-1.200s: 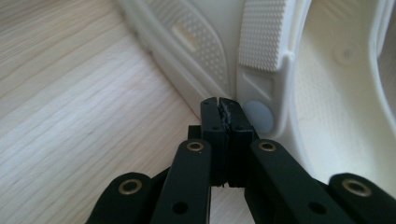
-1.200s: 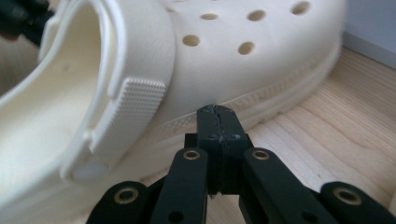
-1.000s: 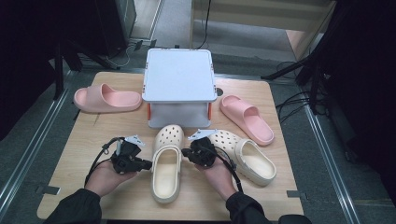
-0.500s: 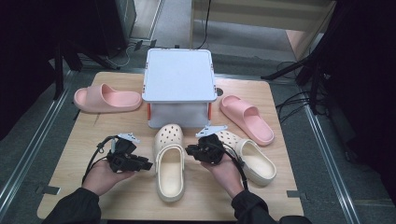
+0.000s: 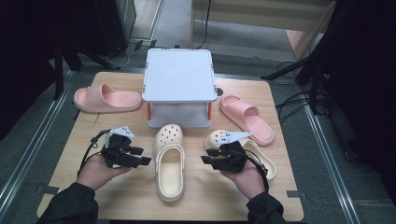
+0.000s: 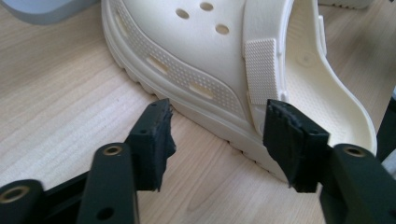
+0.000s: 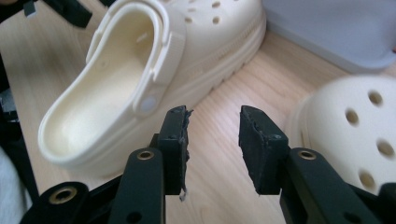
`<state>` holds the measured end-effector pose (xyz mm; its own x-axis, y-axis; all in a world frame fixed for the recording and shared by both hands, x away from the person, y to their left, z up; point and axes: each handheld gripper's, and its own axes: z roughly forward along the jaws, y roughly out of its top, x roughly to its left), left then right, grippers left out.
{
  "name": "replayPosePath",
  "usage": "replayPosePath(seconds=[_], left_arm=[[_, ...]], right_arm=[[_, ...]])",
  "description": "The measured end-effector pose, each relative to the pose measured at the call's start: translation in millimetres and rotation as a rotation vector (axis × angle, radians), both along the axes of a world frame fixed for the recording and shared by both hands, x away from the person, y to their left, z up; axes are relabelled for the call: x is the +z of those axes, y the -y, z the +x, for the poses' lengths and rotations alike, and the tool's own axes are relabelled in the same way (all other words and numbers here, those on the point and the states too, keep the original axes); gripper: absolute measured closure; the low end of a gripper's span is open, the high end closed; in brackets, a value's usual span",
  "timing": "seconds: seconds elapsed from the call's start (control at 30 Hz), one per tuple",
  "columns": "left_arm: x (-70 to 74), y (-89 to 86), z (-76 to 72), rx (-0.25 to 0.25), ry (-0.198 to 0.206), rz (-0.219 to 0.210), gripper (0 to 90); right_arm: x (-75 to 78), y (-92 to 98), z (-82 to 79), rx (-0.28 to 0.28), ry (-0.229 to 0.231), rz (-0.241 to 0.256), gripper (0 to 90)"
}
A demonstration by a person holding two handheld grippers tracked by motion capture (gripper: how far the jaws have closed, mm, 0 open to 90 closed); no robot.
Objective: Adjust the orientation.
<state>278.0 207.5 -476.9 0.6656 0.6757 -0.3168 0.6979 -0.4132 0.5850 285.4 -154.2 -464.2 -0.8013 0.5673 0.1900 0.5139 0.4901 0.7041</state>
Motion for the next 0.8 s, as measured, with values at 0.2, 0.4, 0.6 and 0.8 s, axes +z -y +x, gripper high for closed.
replayPosePath(seconds=[0.2, 0.4, 0.6, 0.8], left_arm=[[2.4, -1.5, 7.3, 0.001, -0.02, 0.005, 41.4], [3.1, 1.6, 12.8, -0.024, 0.002, 0.013, 40.5], [3.3, 4.8, 15.9, -0.033, 0.005, 0.006, 40.2], [5.6, 6.7, 18.4, -0.048, 0.007, 0.008, 39.5]], right_arm=[[-2.9, 21.1, -13.1, -0.014, -0.027, -0.004, 63.0], [0.7, 36.8, -18.7, -0.038, -0.009, 0.0, 60.7], [3.8, 56.2, -24.6, -0.077, 0.011, -0.009, 58.9], [5.0, 75.1, -29.7, -0.121, 0.013, -0.01, 59.0]])
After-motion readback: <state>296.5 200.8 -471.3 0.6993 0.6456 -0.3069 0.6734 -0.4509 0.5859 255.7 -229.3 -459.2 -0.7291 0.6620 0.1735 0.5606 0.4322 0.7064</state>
